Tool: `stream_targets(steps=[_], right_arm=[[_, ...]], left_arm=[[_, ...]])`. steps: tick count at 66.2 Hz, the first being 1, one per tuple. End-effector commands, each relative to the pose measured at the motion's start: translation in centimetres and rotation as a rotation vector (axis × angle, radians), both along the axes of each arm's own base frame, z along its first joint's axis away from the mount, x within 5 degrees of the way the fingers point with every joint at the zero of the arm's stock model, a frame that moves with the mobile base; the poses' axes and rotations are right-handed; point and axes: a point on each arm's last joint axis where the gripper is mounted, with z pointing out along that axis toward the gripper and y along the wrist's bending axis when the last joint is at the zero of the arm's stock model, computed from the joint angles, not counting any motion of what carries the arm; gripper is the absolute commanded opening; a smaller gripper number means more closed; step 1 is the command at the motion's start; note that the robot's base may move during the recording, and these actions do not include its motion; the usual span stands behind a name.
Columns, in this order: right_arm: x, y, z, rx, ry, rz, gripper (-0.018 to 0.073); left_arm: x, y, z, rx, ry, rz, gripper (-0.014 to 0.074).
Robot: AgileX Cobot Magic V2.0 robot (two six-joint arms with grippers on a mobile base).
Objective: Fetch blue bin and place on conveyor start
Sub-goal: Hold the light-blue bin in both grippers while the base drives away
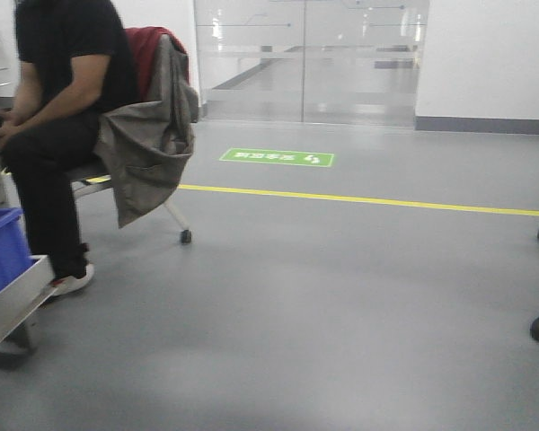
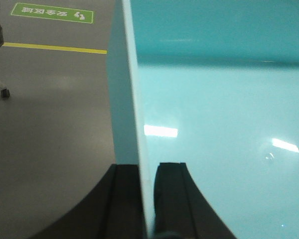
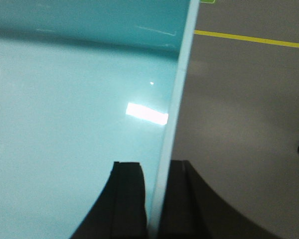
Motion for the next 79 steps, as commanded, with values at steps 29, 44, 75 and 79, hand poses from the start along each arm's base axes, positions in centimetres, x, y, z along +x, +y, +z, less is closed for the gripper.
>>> stream_targets(steps=[29, 44, 75, 79], right_arm=[[-0.35, -0.09, 0.83, -0.016, -0.055, 0.002, -0.0151], [-0.35, -0.09, 0.83, -0.016, -0.055, 0.002, -0.0151], [-0.35, -0.09, 0.83, -0.016, -0.055, 0.002, -0.0151], [-0.35, -0.09, 0.83, -0.016, -0.055, 0.002, -0.0151]], left_arm=[[-0.52, -0.01, 1.40, -0.042, -0.085, -0.018, -0.0111], [-0.52, -0.01, 1.40, -0.042, -0.085, -0.018, -0.0111], [-0.50, 0.03, 1.41, -0.035, -0.088, -0.015, -0.0111], [-0.50, 0.03, 1.41, -0.035, -0.088, -0.015, -0.0111]])
